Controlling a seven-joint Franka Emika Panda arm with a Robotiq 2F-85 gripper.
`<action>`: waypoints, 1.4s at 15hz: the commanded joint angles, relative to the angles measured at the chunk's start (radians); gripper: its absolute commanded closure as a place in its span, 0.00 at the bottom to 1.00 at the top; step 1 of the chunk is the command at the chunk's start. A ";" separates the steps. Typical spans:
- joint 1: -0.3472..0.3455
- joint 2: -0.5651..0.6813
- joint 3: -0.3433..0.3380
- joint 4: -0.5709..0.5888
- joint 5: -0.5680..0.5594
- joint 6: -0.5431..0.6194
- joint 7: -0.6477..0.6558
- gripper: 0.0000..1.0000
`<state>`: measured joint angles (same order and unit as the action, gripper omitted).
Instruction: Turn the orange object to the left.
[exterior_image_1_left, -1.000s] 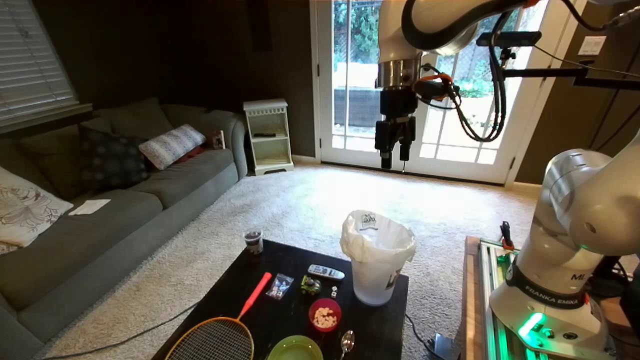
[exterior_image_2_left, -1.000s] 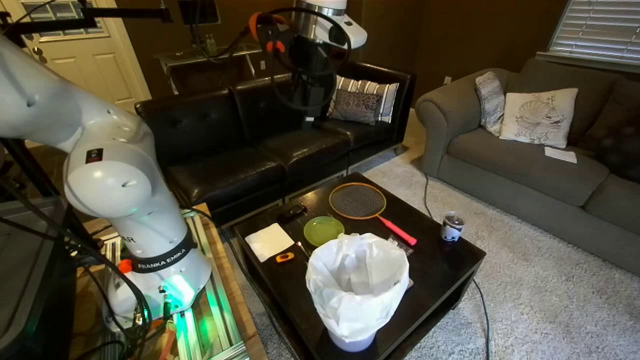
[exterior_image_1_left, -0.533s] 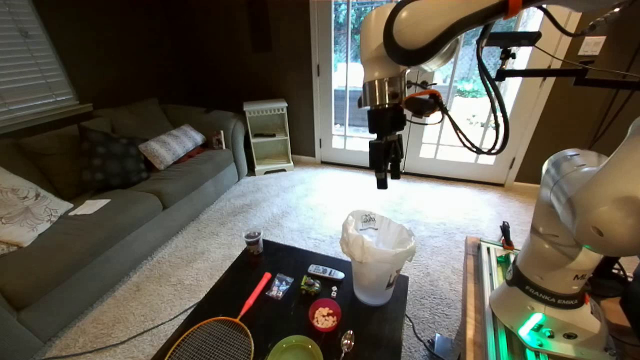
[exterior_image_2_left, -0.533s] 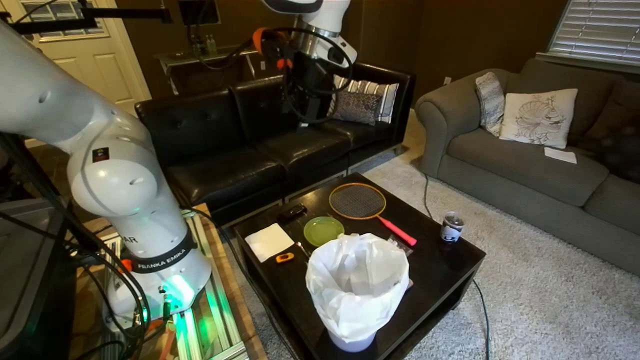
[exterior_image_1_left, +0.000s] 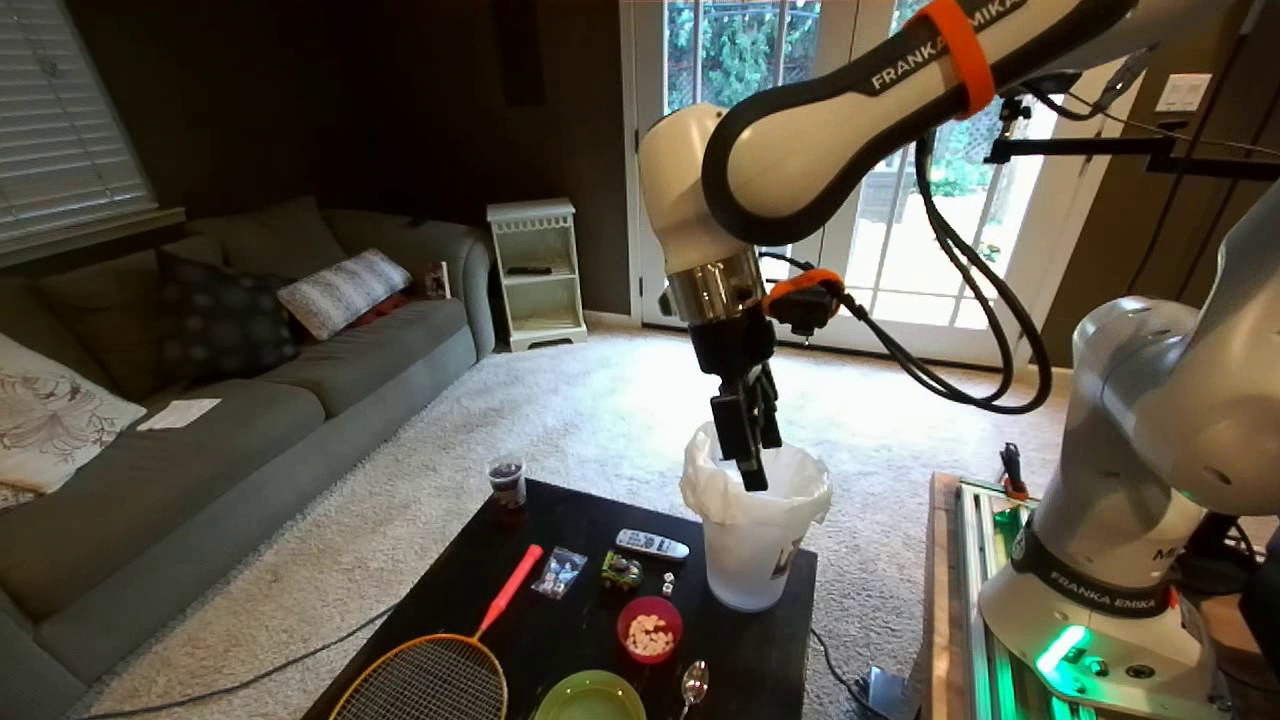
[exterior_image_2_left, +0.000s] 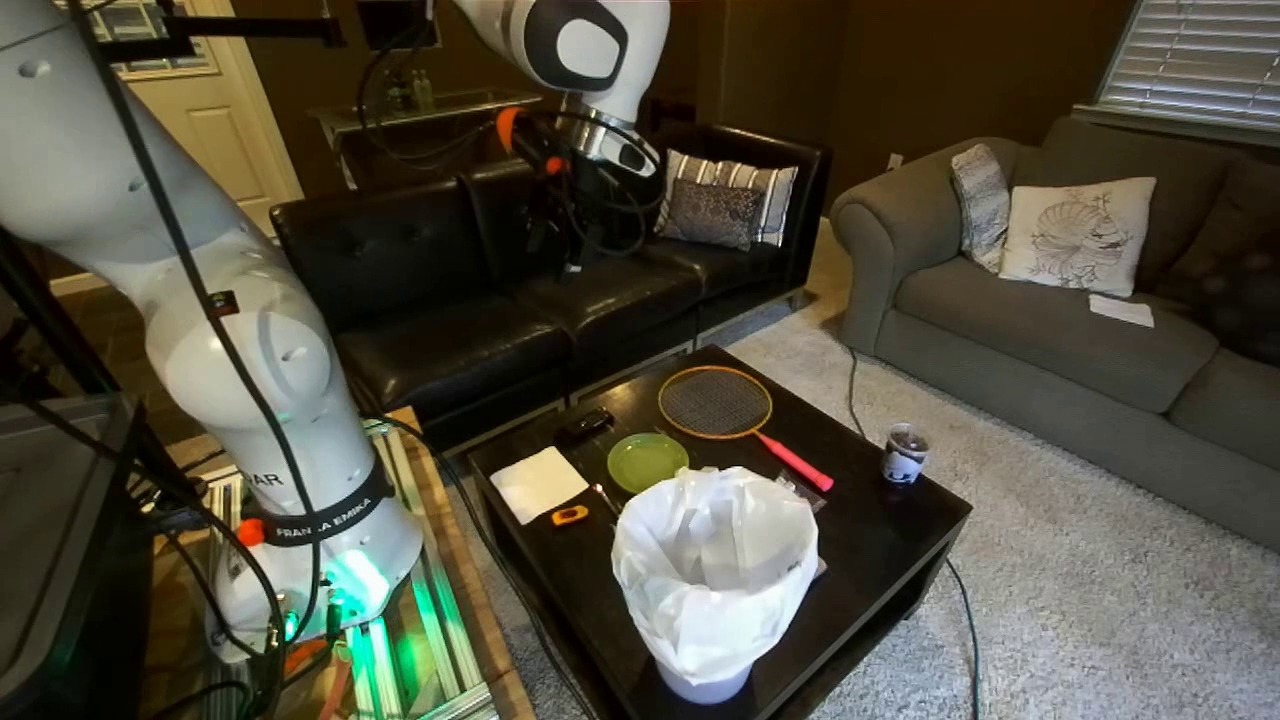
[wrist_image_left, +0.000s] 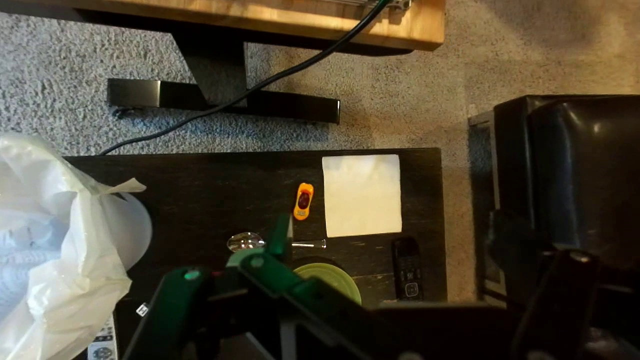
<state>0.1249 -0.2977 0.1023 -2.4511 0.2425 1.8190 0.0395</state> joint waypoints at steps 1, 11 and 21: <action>0.029 0.068 0.060 -0.003 -0.024 0.101 0.031 0.00; 0.057 0.173 0.093 -0.058 -0.031 0.278 0.017 0.00; 0.094 0.290 0.130 -0.017 -0.057 0.269 -0.004 0.00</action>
<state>0.1878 -0.0903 0.2076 -2.5065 0.2129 2.1036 0.0370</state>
